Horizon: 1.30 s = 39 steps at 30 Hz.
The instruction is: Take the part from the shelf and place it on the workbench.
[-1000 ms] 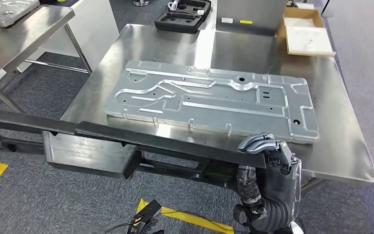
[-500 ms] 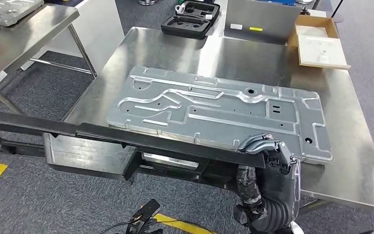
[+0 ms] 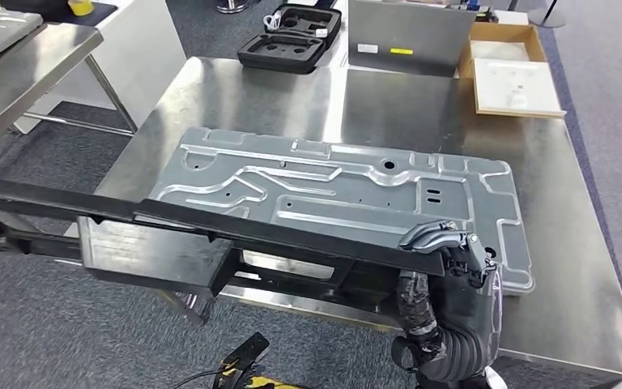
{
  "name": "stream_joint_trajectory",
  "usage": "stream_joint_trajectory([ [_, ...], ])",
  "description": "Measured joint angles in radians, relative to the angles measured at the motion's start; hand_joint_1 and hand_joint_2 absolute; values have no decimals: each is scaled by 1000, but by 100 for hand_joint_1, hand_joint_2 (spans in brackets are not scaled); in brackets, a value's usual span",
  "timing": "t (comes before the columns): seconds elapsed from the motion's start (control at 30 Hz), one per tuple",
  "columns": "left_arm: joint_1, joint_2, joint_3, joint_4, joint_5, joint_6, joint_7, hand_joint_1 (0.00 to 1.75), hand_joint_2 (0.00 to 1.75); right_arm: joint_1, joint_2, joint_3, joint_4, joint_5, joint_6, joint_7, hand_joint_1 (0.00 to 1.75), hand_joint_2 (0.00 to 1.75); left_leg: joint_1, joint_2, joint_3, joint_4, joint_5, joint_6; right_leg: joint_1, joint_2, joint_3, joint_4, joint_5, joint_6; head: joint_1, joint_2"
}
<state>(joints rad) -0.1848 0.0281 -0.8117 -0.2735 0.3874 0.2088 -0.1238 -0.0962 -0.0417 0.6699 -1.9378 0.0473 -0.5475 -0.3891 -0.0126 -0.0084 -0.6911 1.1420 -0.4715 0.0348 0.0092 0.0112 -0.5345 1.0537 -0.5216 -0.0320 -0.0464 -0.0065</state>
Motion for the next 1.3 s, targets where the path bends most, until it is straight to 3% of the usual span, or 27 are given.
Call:
stream_joint_trajectory([
  [0.07, 2, 4, 1, 2, 0, 0, -2, 0, 175, 0, 0, 0, 1, -3, 1, 1, 175, 175, -14, -6, 15, -77, 63, 31, -1, 5, 11, -6, -11, 3, 8, 0],
  [0.1, 3, 6, 1, 3, 0, 0, -3, 0, 175, -1, 0, 0, 2, -5, 2, 1, 175, 175, -18, -8, 18, -88, 67, 37, -5, 8, 11, -9, -13, 6, 9, 0],
  [0.17, 4, 5, 1, 4, 0, 0, -7, 0, 175, -2, 0, 0, 2, -9, 2, 1, 175, 175, -15, -2, 37, -118, 72, 39, -8, 10, 13, -18, -17, 14, 3, 0],
  [0.23, 2, 3, 1, 4, 0, 0, -9, 0, 175, -4, 0, 0, 1, -12, 4, 1, 175, 175, -7, 10, 63, -150, 75, 37, -7, 7, 2, 12, -37, 24, 4, 0],
  [0.27, 0, 2, 1, 5, 0, 0, -9, 0, 175, -5, -1, 0, 1, -15, 4, 1, 175, 175, -2, 17, 74, -161, 74, 34, -9, 4, -22, 58, -56, 29, 6, 0],
  [0.33, -3, 1, 1, 5, 0, -1, -10, 0, 175, -5, -1, 0, 1, -19, 5, 1, 175, 175, 4, 27, 85, -162, 63, 28, -18, 2, -101, 181, -93, 43, 8, 0],
  [0.37, -3, 0, 1, 5, 0, -2, -10, 0, 175, -4, -2, 0, 1, -21, 5, 1, 175, 175, 7, 33, 88, -159, 56, 22, -23, 1, -137, 224, -94, 51, 8, 0],
  [0.4, -2, -1, 1, 5, 0, -2, -10, 0, 175, -3, -2, 0, 2, -22, 5, 1, 175, 175, 11, 40, 91, -153, 48, 16, -29, -2, -158, 237, -79, 59, 8, 0],
  [0.43, -1, -2, 1, 5, 0, -3, -10, 0, 175, -3, -3, 0, 2, -23, 5, 1, 175, 175, 16, 47, 93, -145, 39, 10, -34, -7, -162, 215, -47, 67, 8, 0],
  [0.5, -1, -2, 1, 5, 0, -3, -10, 0, 175, -3, -5, 0, 3, -24, 5, 1, 175, 175, 26, 61, 97, -121, 16, -6, -39, -35, -129, 105, 27, 81, 9, 0],
  [0.57, -2, -1, 2, 6, 0, -3, -10, 0, 175, -3, -5, 0, 3, -25, 5, 1, 175, 175, 27, 73, 97, -95, -6, -25, -36, -60, -104, 34, 58, 74, 13, 0],
  [0.6, -1, 0, 2, 6, 1, -3, -10, 0, 175, -3, -6, 0, 3, -25, 5, 1, 175, 175, 23, 79, 97, -90, -11, -31, -32, -61, -105, 35, 52, 64, 12, 0],
  [0.7, 0, 0, 2, 7, 1, -5, -10, 0, 175, -4, -6, 0, 3, -27, 7, 1, 175, 175, 25, 95, 102, -85, -24, -39, -33, -32, -109, 35, 54, 39, 4, 0],
  [0.77, -1, 0, 2, 7, 2, -6, -11, 0, 175, -5, -5, 0, 3, -27, 8, 1, 175, 175, 29, 65, 85, -34, -63, -45, -35, -17, -108, 32, 58, 30, 0, 0],
  [0.83, 1, 0, 2, 7, 3, -7, -12, 0, 175, -5, -5, 0, 3, -27, 8, 1, 175, 175, 31, 28, 34, 84, -126, -47, -35, -4, -108, 30, 60, 26, -6, 0],
  [0.9, 5, 0, 2, 7, 4, -9, -12, 0, 175, -5, -5, 0, 3, -27, 8, 0, 175, 175, 30, 19, -12, 177, -153, -43, -31, 9, -107, 29, 60, 24, -8, 0],
  [0.93, 7, 0, 2, 7, 4, -10, -12, 0, 175, -5, -5, 0, 4, -27, 7, 0, 175, 175, 29, 18, -15, 177, -140, -38, -29, 15, -106, 29, 59, 24, -8, 0],
  [0.97, 7, 0, 2, 7, 5, -10, -12, 0, 175, -5, -5, 0, 4, -27, 5, 0, 175, 175, 26, 17, 1, 137, -110, -31, -27, 21, -105, 29, 59, 24, -8, 0],
  [1.0, 7, 0, 2, 7, 6, -11, -12, 0, 175, -5, -5, 0, 4, -26, 4, 0, 175, 175, 23, 14, 30, 71, -72, -22, -26, 25, -103, 29, 59, 24, -8, 0],
  [1.07, 5, 2, 2, 7, 7, -11, -13, 0, 175, -6, -5, 0, 5, -17, -5, 3, 175, 175, 14, 4, 85, -50, -26, -7, -25, 31, -101, 26, 60, 26, -8, 0],
  [1.2, 7, 3, 2, 8, 7, -16, -16, 0, 175, -13, -9, -2, 17, 33, -27, 39, 175, 175, 8, 1, 109, -108, -10, -1, -28, 34, -98, 9, 71, 47, -10, 0],
  [1.23, 8, 4, 2, 8, 7, -19, -16, 0, 175, -16, -14, -6, 23, 52, -30, 52, 175, 175, 11, 3, 113, -120, -3, 1, -27, 28, -100, 13, 65, 52, -10, 0],
  [1.3, 8, 5, 2, 9, 6, -23, -19, 0, 175, -27, -28, -16, 39, 104, -28, 85, 175, 175, 16, 9, 120, -138, 10, 8, -26, 11, -128, 77, 22, 58, -7, 0],
])
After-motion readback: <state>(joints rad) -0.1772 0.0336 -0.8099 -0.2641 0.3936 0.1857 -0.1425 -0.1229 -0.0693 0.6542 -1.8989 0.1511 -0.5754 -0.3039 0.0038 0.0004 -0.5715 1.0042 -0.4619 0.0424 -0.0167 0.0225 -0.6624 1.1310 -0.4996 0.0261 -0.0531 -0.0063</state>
